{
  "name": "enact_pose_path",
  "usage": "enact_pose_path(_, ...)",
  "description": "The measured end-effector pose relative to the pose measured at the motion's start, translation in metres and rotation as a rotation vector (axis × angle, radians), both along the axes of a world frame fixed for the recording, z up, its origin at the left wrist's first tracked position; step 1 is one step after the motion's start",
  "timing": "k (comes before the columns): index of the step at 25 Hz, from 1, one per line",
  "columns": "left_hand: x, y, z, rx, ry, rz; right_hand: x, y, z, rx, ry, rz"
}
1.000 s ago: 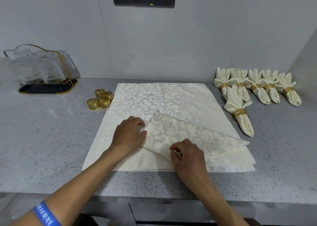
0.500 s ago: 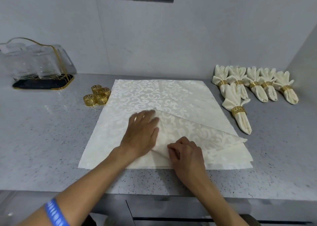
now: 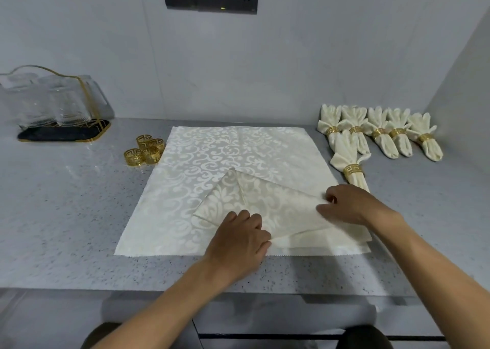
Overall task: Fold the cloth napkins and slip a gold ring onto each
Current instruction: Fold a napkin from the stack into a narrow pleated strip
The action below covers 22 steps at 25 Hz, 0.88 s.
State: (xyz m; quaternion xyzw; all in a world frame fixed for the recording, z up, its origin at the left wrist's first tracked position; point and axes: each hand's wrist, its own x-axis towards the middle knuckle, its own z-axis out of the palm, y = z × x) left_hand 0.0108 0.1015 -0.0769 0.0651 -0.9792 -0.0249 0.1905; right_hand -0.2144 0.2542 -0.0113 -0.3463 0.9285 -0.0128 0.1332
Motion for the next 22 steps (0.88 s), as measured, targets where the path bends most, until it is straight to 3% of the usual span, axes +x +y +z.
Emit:
enact_pose_path(8, 0.035, -0.024, 0.001, 0.237, -0.022, -0.061, -0.005, 0.031, 0.015, -0.245, -0.648, 0.027)
enact_pose_path(13, 0.037, -0.019, -0.002, 0.296, 0.007, 0.006, 0.003, -0.018, 0.031, -0.861, -1.211, -0.119)
enact_pose_path(15, 0.037, -0.015, -0.003, 0.319, 0.024, 0.048, 0.011, -0.054, 0.025, -0.869, -1.162, -0.094)
enact_pose_path(19, 0.032, -0.003, -0.008, 0.289, 0.129, 0.174, 0.027, -0.11, -0.001, -0.663, -0.695, -0.081)
enact_pose_path(22, 0.031, 0.0, -0.009, 0.338, 0.184, 0.213, 0.032, -0.131, -0.021, -0.609, -0.552, -0.026)
